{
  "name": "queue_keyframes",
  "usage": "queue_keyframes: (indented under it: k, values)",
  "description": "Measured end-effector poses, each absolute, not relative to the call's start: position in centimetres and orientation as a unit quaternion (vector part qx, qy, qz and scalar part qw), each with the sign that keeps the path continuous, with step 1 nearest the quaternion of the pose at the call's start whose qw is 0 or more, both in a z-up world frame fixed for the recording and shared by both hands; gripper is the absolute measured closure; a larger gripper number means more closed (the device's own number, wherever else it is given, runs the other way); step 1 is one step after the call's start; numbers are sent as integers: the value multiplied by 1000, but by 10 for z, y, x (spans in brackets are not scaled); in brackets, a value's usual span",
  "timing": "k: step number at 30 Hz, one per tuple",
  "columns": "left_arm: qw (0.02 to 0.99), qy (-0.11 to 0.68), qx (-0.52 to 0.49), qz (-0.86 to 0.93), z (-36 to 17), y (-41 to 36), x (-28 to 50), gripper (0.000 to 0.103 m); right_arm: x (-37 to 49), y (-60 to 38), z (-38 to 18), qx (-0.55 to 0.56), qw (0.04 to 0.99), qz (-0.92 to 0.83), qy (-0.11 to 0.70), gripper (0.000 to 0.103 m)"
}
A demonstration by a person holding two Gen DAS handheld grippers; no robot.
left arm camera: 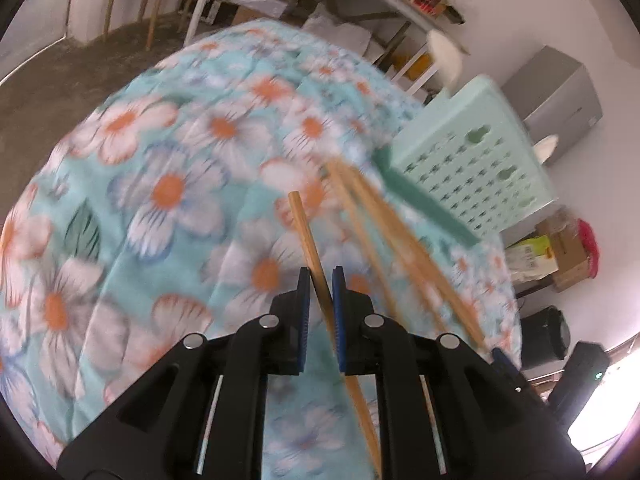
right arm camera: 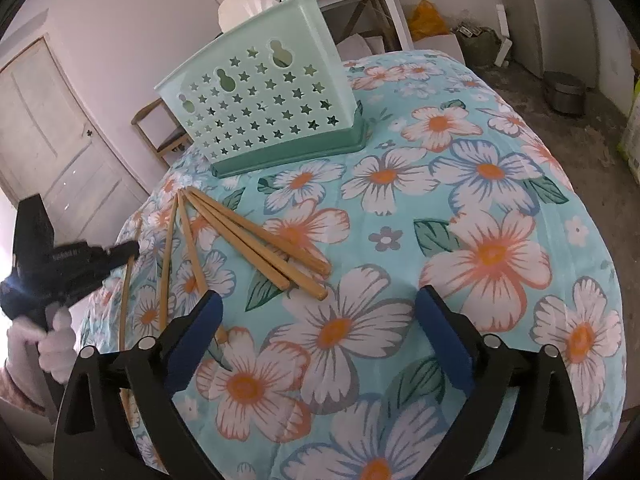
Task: Organize utensils
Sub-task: 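Reach the left tool to the wooden chopsticks and grasp one, then grasp another wooden chopstick with the right tool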
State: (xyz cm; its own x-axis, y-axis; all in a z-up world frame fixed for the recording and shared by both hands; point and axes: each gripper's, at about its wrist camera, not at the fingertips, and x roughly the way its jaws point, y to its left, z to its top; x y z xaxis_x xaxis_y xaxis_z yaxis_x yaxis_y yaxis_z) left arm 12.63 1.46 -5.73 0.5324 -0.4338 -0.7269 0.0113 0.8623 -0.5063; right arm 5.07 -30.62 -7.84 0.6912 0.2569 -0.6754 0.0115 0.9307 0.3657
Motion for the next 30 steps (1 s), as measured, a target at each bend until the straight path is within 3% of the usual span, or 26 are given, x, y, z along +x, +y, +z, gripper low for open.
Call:
queue_keyframes:
  k: [7,14,18,21,24,30]
  values:
    - [833,474,-252,-136,-65,24,132,91,51,-305,-79,175,905,63,383,7]
    - [809,484,-296,-152,-71,29,142,71,43,-302,-80,162,910,54,377,6]
    - [810,480,-304,-146,-70,23,145,67,42,-299,-80,156,912,47,376,6]
    - [817,474,-303,-128,-70,19,146,71,43,-297,-80,147,913,43,378,6]
    - [832,479,-266,-84,-69,12,148,92,44,-294,-81,132,913,39,383,6]
    - [839,477,-250,-82,-65,10,148,94,47,-287,-81,101,910,29,401,6]
